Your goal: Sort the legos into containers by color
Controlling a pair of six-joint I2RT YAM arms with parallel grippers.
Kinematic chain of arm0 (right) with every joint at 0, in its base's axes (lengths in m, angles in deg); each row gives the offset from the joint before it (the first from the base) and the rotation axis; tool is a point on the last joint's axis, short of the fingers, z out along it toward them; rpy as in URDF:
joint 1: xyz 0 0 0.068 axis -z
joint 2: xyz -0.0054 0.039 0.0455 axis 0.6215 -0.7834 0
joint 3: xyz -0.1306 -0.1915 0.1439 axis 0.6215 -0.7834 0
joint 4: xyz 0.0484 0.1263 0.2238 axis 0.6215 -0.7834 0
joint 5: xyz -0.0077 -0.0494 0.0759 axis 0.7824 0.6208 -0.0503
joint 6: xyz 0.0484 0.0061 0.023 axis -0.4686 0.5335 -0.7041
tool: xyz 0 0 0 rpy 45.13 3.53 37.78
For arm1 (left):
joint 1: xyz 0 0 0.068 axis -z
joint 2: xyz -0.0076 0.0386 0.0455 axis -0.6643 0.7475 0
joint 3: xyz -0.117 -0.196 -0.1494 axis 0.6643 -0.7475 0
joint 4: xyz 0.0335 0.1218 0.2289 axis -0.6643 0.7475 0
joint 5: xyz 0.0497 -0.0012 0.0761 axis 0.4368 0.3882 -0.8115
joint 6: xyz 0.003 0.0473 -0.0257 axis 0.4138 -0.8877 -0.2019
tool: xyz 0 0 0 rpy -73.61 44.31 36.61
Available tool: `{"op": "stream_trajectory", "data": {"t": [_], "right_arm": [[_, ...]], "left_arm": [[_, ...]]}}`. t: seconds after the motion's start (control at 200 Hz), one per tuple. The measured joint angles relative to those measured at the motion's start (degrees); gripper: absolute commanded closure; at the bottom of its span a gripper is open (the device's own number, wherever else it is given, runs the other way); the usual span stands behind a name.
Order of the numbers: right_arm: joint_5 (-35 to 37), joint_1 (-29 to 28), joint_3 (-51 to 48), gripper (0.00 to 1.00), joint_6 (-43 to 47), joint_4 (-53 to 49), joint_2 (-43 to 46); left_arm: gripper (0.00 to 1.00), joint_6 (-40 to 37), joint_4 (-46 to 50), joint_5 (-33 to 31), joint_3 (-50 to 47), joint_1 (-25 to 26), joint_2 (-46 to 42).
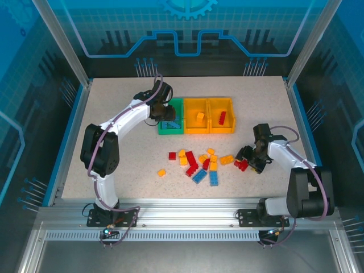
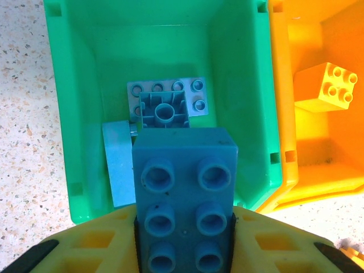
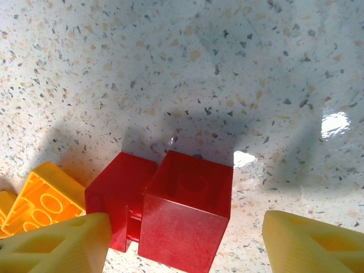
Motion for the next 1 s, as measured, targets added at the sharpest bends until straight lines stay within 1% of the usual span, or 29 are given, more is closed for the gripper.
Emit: {"op": "stream_trajectory", "data": {"t": [0.18, 0.41, 0.565, 0.73, 1.0], "right_arm": [[-0.3, 0.1, -0.1, 0.25, 0.1, 0.2, -0.2], [-1.3, 0.2, 2.3, 0.27, 0.6, 0.1, -3.1], [-0.8, 0.3, 1.2, 0.19, 0.9, 0.4, -1.7], [-0.7, 0.5, -1.2, 0.17, 0.4, 2.6, 0.5], [0.0, 0.6, -2.0, 0.15, -0.2, 2.4, 2.2]], "left_arm": [[0.62, 0.0, 0.0, 0.0, 0.0, 0.0, 0.0], [0.62, 0.1, 0.0, 0.0, 0.0, 0.0, 0.0], [0.62, 0.1, 0.0, 0.0, 0.0, 0.0, 0.0], [0.62, 0.1, -0.1, 0.2, 0.0, 0.0, 0.1], [0.61, 0.1, -0.4, 0.6, -0.1, 0.0, 0.1]]}}
